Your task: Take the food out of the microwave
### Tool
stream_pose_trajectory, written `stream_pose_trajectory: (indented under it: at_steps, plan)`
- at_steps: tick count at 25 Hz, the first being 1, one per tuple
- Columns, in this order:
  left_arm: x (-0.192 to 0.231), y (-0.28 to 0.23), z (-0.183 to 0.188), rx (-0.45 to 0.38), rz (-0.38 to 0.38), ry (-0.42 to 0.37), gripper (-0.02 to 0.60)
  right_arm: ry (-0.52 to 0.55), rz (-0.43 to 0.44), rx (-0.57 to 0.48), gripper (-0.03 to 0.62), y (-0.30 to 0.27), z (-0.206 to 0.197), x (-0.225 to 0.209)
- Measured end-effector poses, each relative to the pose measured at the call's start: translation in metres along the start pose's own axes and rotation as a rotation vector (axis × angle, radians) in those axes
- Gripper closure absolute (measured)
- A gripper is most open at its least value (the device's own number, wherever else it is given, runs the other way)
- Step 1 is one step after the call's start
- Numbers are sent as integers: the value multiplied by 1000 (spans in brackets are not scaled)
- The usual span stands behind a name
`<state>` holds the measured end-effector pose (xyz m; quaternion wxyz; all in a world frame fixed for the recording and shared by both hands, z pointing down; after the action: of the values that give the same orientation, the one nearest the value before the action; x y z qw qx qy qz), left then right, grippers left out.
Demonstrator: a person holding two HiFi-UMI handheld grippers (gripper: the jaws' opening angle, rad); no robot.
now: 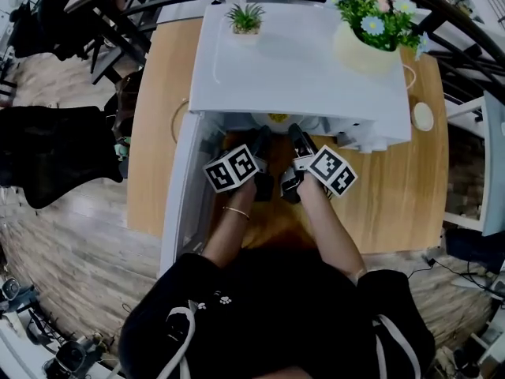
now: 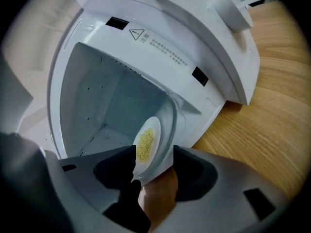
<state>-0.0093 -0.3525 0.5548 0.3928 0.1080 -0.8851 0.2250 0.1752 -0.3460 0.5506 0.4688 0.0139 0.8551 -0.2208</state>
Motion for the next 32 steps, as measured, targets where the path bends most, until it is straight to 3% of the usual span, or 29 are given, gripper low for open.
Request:
stream_pose_trajectory:
  at_steps: [4, 17, 23, 29, 32]
  plan:
    - [-1, -1, -2, -12, 9, 26, 416, 12, -39, -16, 370, -2, -2, 2]
    - [3, -3, -12, 24, 50, 106, 379, -108, -152, -5, 311, -15, -11, 2]
    - [7, -7, -13, 46, 43, 112, 359, -95, -224, -19, 394, -15, -12, -2]
    - [3, -4, -13, 52, 14, 129, 359, -120, -184, -6, 439, -9, -13, -3]
    - [1, -2, -14, 58, 7, 127, 359, -129, -156, -6, 504, -4, -13, -1]
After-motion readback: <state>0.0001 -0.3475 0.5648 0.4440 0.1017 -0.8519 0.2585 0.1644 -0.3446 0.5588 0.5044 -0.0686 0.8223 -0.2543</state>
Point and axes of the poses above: the fingertips, and each gripper's own axes: y backward along the fingers, x to its left, z out of its top, the point moved 8 cm from there along y, backward along the fingers, and after that the axes turned 11 degrees about -x, right-handed, at the moved point
